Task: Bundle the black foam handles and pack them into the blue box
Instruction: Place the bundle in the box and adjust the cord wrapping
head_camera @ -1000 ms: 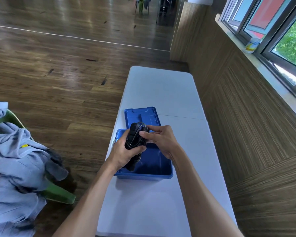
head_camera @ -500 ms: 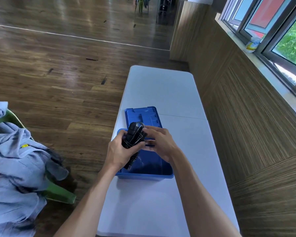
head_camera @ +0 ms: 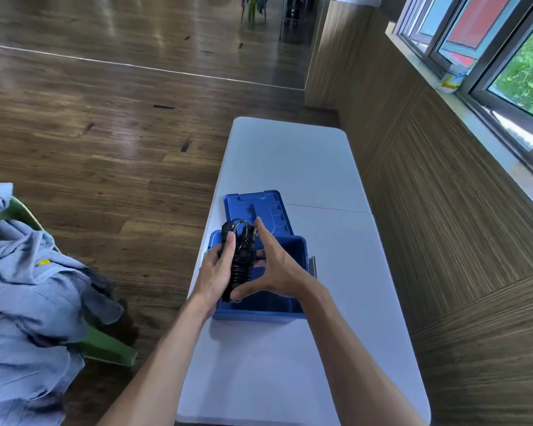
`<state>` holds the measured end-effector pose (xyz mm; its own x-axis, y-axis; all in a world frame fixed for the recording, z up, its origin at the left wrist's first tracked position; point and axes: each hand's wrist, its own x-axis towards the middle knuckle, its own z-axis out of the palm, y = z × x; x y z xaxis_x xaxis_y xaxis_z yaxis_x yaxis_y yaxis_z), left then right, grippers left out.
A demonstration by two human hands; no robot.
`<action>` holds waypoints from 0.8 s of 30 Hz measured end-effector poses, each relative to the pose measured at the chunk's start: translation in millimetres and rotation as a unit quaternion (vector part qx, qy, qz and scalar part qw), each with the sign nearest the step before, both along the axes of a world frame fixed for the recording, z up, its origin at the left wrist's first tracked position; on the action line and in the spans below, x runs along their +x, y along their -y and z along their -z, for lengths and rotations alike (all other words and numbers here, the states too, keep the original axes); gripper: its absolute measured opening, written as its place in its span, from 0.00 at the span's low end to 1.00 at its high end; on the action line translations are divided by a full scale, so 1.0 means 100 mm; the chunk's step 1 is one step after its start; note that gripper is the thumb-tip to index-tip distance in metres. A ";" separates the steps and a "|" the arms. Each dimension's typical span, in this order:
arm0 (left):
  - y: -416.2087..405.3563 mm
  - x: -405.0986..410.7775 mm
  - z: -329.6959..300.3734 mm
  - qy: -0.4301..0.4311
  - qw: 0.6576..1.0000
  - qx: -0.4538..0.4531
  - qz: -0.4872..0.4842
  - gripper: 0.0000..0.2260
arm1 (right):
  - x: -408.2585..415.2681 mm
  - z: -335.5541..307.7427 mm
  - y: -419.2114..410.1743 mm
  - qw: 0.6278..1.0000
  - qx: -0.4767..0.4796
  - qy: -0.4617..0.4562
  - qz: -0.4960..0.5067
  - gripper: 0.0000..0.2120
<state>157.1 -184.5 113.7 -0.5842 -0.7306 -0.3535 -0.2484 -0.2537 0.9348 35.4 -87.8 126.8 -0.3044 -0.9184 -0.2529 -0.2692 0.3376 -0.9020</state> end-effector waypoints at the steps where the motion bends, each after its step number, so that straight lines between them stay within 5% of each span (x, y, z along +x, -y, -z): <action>1: 0.00 0.01 0.00 -0.003 1.000 0.011 0.005 0.24 | 0.00 0.00 -0.01 1.000 0.000 -0.001 0.004 0.73; 17: 0.04 0.05 0.15 0.005 1.000 0.026 0.001 0.35 | 0.15 0.14 -0.04 0.999 -0.020 -0.016 0.048 0.64; 19: 0.04 0.10 0.10 -0.022 0.999 0.038 -0.001 0.30 | 0.18 0.17 -0.05 0.994 -0.055 0.040 0.091 0.52; 22: 0.00 0.13 0.03 -0.034 0.999 0.005 0.008 0.24 | 0.24 0.09 -0.03 0.956 -0.131 0.169 0.199 0.20; 24: -0.03 0.13 0.03 -0.036 0.999 -0.019 0.031 0.24 | 0.26 0.04 0.02 0.942 -0.129 0.193 0.244 0.17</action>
